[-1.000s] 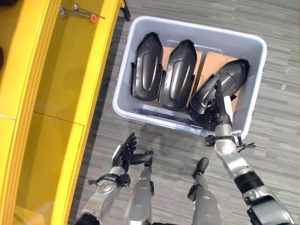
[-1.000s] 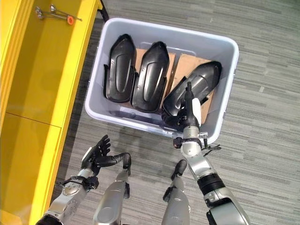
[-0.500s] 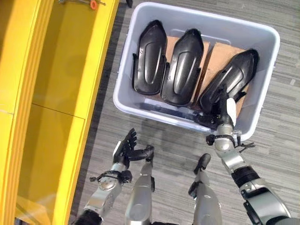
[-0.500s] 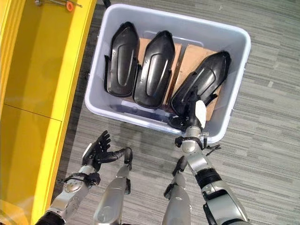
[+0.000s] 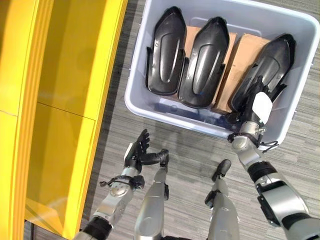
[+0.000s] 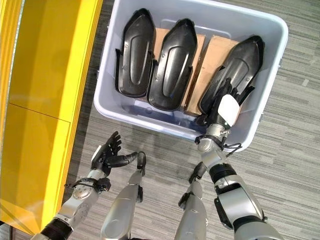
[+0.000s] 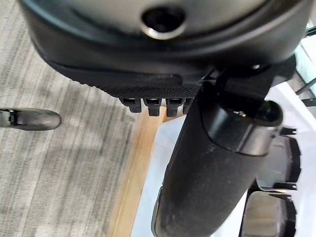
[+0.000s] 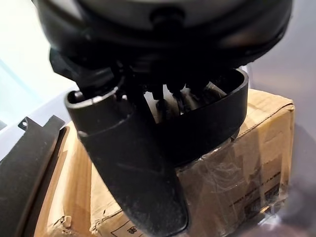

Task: Move parts from the plastic box to the shelf.

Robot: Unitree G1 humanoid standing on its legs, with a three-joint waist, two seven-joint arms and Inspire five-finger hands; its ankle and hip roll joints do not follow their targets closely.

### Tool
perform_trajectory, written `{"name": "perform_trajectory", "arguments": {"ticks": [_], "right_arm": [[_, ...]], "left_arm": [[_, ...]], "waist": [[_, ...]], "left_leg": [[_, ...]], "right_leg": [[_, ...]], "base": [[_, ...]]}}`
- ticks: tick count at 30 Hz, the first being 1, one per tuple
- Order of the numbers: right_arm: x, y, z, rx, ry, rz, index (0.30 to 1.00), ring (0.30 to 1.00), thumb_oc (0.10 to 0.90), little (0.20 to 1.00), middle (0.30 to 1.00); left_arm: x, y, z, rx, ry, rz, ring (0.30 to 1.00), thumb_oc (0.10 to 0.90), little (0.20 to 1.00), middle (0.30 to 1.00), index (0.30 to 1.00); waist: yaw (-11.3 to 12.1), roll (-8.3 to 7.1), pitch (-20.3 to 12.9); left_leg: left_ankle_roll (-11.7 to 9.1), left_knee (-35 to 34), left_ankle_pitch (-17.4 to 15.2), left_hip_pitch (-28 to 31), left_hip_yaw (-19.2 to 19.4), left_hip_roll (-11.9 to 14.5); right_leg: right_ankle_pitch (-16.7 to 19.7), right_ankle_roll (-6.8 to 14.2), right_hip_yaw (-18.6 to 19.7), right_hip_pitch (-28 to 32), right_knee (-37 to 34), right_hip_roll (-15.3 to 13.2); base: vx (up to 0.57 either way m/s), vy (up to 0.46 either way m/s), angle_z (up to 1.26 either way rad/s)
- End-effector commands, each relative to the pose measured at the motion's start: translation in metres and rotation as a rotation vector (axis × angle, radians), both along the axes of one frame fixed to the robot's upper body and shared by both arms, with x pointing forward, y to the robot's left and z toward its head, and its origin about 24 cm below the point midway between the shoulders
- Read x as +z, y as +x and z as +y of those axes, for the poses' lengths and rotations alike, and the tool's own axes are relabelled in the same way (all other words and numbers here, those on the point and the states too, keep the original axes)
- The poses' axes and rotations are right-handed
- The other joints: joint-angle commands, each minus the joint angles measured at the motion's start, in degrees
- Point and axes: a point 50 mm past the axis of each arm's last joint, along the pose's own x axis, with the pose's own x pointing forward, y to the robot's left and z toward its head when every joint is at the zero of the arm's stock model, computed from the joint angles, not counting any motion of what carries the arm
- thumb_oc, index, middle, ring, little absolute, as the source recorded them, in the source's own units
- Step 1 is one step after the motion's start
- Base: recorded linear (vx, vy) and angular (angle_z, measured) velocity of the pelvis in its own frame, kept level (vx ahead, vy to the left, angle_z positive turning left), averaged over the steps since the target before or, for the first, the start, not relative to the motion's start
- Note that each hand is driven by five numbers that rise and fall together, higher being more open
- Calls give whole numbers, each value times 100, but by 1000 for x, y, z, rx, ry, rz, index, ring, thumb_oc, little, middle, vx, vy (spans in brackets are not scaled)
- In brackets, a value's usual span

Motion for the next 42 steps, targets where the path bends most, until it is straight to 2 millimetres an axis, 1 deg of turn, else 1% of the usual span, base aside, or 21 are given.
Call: {"name": "perform_trajectory", "arguments": {"ticks": [1, 2, 3, 4, 8, 9, 12, 17, 21, 25, 26, 29, 31, 32, 33, 34, 35, 38, 40, 41, 42], "right_arm": [[20, 6, -12, -26, -74, -52, 640, 640, 643, 640, 640], [15, 6, -11, -23, -69, -27, 443, 443, 502, 443, 443], [6, 6, -9, -12, -66, 21, 300, 300, 400, 300, 300], [6, 6, -9, -12, -66, 21, 300, 300, 400, 300, 300], [-13, 3, -6, 19, -89, 103, 300, 300, 400, 300, 300], [-13, 3, -6, 19, -89, 104, 300, 300, 400, 300, 300], [-21, 0, -8, 17, -61, 129, 300, 300, 400, 300, 300], [-35, -6, -2, 42, -4, 142, 300, 300, 400, 300, 300], [-50, -14, 14, 119, 17, 167, 300, 300, 400, 300, 300], [-55, -18, 22, 162, 4, 177, 300, 300, 400, 300, 300], [-55, -20, 28, 190, -6, 164, 300, 300, 400, 300, 300], [-49, -20, 29, 203, -18, 131, 300, 300, 400, 300, 300], [-31, -21, 31, 224, -22, 34, 300, 300, 400, 300, 300], [-31, -21, 31, 224, -22, 34, 300, 300, 400, 300, 300], [-21, -21, 32, 229, -22, -16, 300, 300, 400, 300, 300], [-21, -21, 31, 229, -22, -16, 300, 300, 400, 300, 300], [-10, -22, 32, 241, -31, -68, 300, 300, 400, 300, 300], [-4, -25, 31, 245, -34, -101, 300, 300, 400, 300, 300], [8, -29, 30, 258, -67, -155, 300, 300, 400, 300, 300], [8, -29, 30, 258, -67, -154, 300, 300, 400, 300, 300], [16, -31, 29, 267, -92, -192, 300, 300, 400, 300, 300]], "left_arm": [[18, -1, -16, -49, -45, -112, 1000, 900, 1000, 1000, 1000], [18, -1, -17, -51, -48, -112, 1000, 900, 1000, 1000, 1000], [19, 0, -19, -56, -50, -114, 1000, 900, 1000, 1000, 1000], [19, 0, -19, -55, -50, -114, 1000, 900, 1000, 1000, 1000], [19, 1, -20, -58, -46, -114, 1000, 900, 1000, 1000, 1000], [19, 1, -20, -58, -46, -114, 1000, 900, 1000, 1000, 1000], [17, 1, -19, -54, -42, -109, 1000, 900, 1000, 1000, 1000], [13, 1, -19, -44, -39, -94, 1000, 900, 1000, 1000, 1000], [11, 0, -16, -30, -31, -83, 1000, 900, 1000, 1000, 1000], [9, -1, -14, -24, -25, -75, 1000, 900, 1000, 1000, 1000], [7, -1, -13, -20, -23, -70, 1000, 900, 1000, 1000, 1000], [5, -3, -10, -13, -12, -60, 1000, 900, 1000, 1000, 1000], [3, -5, -5, -2, 0, -50, 1000, 900, 1000, 1000, 1000], [3, -5, -5, -2, 0, -51, 1000, 900, 1000, 1000, 1000], [0, -6, -1, 8, 5, -39, 1000, 900, 1000, 1000, 1000], [0, -6, -1, 8, 5, -39, 1000, 900, 1000, 1000, 1000], [-2, -7, 3, 18, 15, -27, 1000, 900, 1000, 1000, 1000], [-6, -10, 6, 22, 25, -8, 1000, 900, 1000, 1000, 1000], [-10, -14, 11, 27, 41, 12, 1000, 900, 1000, 1000, 1000], [-10, -14, 11, 27, 41, 12, 1000, 900, 1000, 1000, 1000], [-13, -17, 15, 34, 48, 26, 1000, 900, 1000, 1000, 1000]], "waist": [[224, 305, -69], [233, 311, -69], [241, 327, -69], [241, 326, -69], [232, 322, -69], [231, 323, -69], [220, 310, -69], [173, 255, -69], [115, 158, -69], [92, 100, -99], [76, 60, -170], [56, 16, -274], [18, -69, -445], [17, -72, -453], [1, -120, -559], [1, -120, -558], [-36, -179, -659], [-59, -225, -767], [-97, -294, -956], [-96, -294, -955], [-112, -342, -1094]], "left_leg": [[100, 173, 94, -271, 40, 31], [103, 168, 91, -261, 42, 27], [110, 168, 84, -248, 46, 18], [110, 168, 84, -248, 46, 18], [101, 137, 92, -181, 33, 21], [101, 136, 93, -180, 32, 21], [99, 124, 92, -112, 24, 20], [84, 81, 99, 29, 27, 43], [55, -7, 103, 296, 53, 103], [28, -66, 108, 466, 46, 136], [12, -95, 102, 543, 47, 165], [-4, -128, 107, 625, 30, 186], [-27, -156, 61, 831, 42, 248], [-23, -162, 77, 817, 41, 244], [-24, -169, 59, 903, 49, 270], [-24, -170, 59, 906, 49, 270], [-29, -174, 37, 1005, 72, 298], [-35, -178, 10, 1110, 88, 318], [-40, -178, -35, 1254, 116, 348], [-40, -178, -36, 1256, 116, 349], [-47, -178, -68, 1356, 139, 375]], "right_leg": [[-135, 402, 94, -179, 891, -579], [-133, 402, 90, -167, 886, -585], [-135, 399, 98, -157, 884, -589], [-135, 399, 98, -158, 884, -589], [-132, 410, 74, -85, 851, -594], [-131, 410, 73, -84, 850, -594], [-127, 406, 72, -19, 844, -583], [-133, 399, 97, 92, 819, -556], [-156, 388, 114, 303, 756, -508], [-160, 390, 118, 451, 721, -491], [-165, 391, 110, 526, 690, -466], [-156, 393, 93, 615, 642, -444], [-212, 388, 109, 780, 628, -394], [-195, 386, 108, 770, 616, -396], [-220, 384, 114, 842, 606, -387], [-220, 384, 114, 845, 605, -387], [-239, 387, 126, 937, 589, -373], [-243, 391, 122, 1046, 540, -353], [-261, 396, 135, 1179, 500, -322], [-261, 396, 134, 1182, 498, -321], [-278, 398, 117, 1276, 476, -306]], "base": [[0, 0, 0], [0, 0, 0], [0, 0, 0], [0, 0, 0], [0, 0, 0], [0, 0, 0], [0, 0, 0], [0, 0, 0], [0, 0, 0], [4, -8, 0], [0, 0, 0], [20, -20, -1], [35, -19, -4], [36, -26, -5], [21, -15, -3], [54, -29, -5], [46, -22, -6], [38, -21, -4], [49, -19, -6], [79, -35, -6], [51, -20, -4]]}}
